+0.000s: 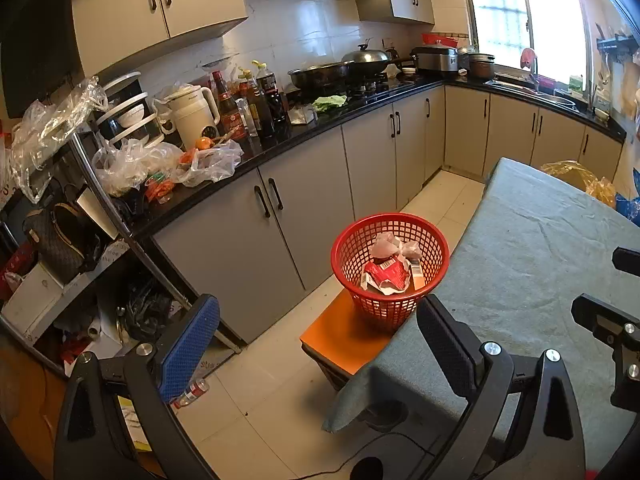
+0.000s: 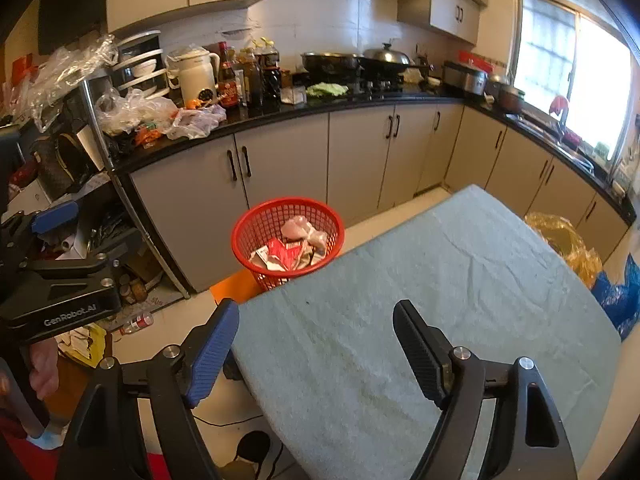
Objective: Collect trash
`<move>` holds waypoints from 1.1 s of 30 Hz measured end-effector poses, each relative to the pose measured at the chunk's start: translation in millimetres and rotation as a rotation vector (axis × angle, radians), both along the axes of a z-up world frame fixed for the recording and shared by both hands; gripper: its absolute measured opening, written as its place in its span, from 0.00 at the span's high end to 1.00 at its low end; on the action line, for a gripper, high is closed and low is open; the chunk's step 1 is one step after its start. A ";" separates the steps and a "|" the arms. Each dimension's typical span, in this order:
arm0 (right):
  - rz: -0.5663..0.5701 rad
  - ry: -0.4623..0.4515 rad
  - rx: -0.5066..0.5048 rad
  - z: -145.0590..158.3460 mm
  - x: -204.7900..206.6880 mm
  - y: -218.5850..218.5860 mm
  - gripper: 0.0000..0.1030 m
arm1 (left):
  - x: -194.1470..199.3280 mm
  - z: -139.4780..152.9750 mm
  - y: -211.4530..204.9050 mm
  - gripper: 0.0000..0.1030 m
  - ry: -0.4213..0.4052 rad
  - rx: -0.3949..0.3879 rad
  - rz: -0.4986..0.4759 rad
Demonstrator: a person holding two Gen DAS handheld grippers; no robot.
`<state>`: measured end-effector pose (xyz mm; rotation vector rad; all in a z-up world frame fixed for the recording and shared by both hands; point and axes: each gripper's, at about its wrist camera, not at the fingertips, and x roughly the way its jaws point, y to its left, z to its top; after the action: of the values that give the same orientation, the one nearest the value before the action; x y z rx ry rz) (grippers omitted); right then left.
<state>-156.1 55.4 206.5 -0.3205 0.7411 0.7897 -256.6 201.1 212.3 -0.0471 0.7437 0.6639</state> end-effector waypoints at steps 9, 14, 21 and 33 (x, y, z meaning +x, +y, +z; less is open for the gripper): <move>-0.008 -0.072 0.021 7.7 -2.2 -0.7 0.16 | 0.7 -2.8 2.2 0.04 0.006 0.000 0.001; -0.011 -0.064 0.014 5.7 1.3 0.9 0.16 | 1.7 -5.1 2.8 0.05 0.011 0.001 0.001; -0.014 -0.066 0.004 4.7 1.2 2.9 0.15 | 2.9 -7.6 3.0 0.04 0.014 0.000 -0.003; -0.026 -0.046 -0.010 -2.6 7.2 -2.0 0.15 | 11.0 -16.7 2.0 0.05 0.041 -0.010 -0.036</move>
<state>-148.9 53.5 203.9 -0.3360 0.7047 0.7516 -245.6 203.1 195.6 -0.0297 0.7862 0.6286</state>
